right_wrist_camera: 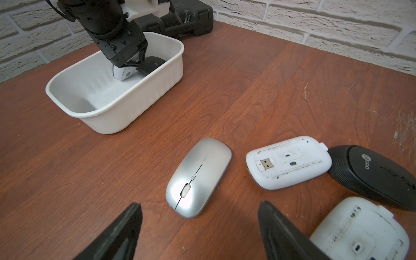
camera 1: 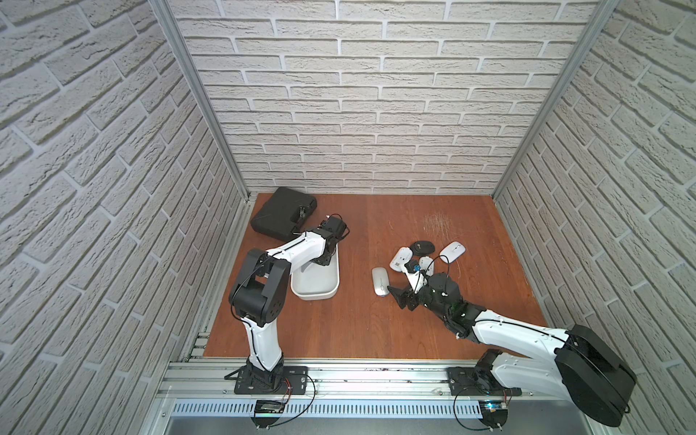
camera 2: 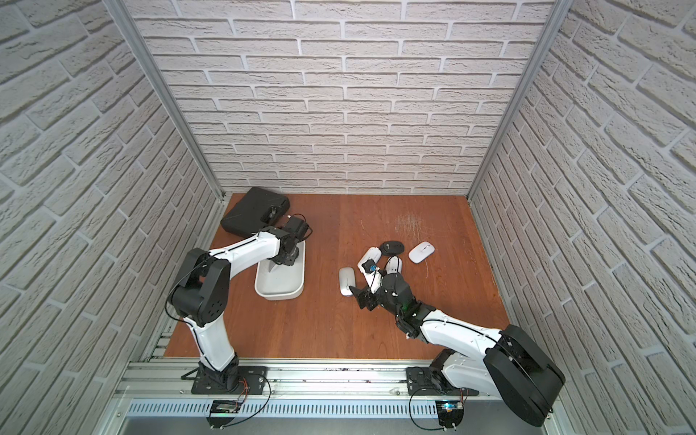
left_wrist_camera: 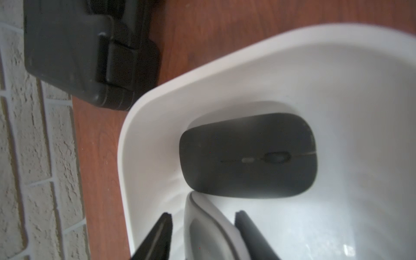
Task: Put the mouse in the storage box
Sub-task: Place the mouse in the storage box, then pick up the mouse from the center of the board.
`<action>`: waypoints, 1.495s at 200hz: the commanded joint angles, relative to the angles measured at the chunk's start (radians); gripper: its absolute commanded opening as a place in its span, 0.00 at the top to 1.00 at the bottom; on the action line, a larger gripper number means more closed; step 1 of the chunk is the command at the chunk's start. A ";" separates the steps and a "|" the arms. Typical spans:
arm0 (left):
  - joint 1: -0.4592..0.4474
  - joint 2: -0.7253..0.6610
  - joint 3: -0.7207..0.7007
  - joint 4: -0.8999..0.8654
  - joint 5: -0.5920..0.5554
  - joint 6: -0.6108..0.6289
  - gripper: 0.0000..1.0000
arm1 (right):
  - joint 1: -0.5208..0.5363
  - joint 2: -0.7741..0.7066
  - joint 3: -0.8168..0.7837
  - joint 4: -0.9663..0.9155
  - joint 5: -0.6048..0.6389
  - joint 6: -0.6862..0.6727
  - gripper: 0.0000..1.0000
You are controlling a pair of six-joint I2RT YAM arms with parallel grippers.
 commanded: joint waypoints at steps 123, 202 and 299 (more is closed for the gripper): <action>-0.036 -0.030 0.048 -0.032 0.167 -0.018 0.18 | 0.003 0.013 0.021 0.002 -0.001 0.022 0.16; -0.037 -0.261 0.018 -0.064 0.295 -0.037 0.17 | 0.005 0.087 0.191 -0.289 0.039 0.116 0.14; 0.060 -0.569 -0.249 0.037 0.545 -0.086 0.16 | 0.076 0.452 0.452 -0.456 0.101 0.271 0.06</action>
